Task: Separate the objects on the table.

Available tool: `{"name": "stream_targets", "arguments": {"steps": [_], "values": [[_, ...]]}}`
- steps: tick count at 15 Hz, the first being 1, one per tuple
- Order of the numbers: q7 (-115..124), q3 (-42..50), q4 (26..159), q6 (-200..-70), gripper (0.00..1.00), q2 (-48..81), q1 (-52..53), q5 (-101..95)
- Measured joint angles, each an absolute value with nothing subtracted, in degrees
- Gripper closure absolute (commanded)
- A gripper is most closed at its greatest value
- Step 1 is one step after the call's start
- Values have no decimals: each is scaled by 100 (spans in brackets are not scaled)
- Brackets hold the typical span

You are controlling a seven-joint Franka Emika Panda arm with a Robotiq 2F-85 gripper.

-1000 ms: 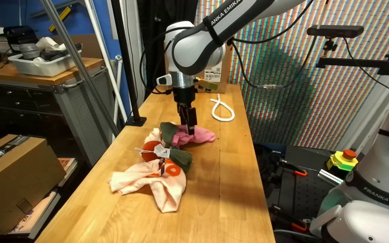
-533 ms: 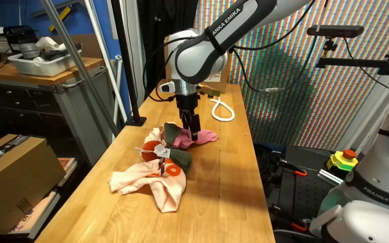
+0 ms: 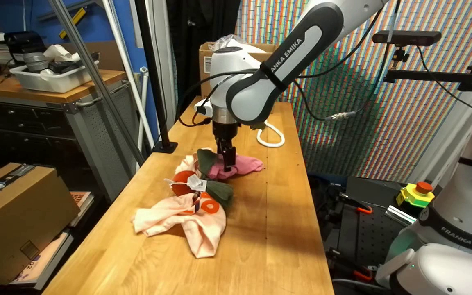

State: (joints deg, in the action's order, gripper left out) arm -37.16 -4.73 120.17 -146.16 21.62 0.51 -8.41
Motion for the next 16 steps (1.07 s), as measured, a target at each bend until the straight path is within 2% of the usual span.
{"name": "stream_targets", "arguments": {"steps": [1, 3, 4, 11, 14, 16], "values": [[-3442, -396, 12074, -14789, 24, 2168, 111, -1096], [-2953, -278, 12163, -14969, 34, 2174, 202, -1538], [-2768, -243, 12191, -15004, 44, 2174, 228, -1696], [-2322, -176, 12197, -14973, 96, 2151, 231, -1941], [-2266, -167, 12194, -14964, 99, 2109, 198, -1940], [-2201, -141, 12189, -14962, 96, 2058, 182, -1940]]}}
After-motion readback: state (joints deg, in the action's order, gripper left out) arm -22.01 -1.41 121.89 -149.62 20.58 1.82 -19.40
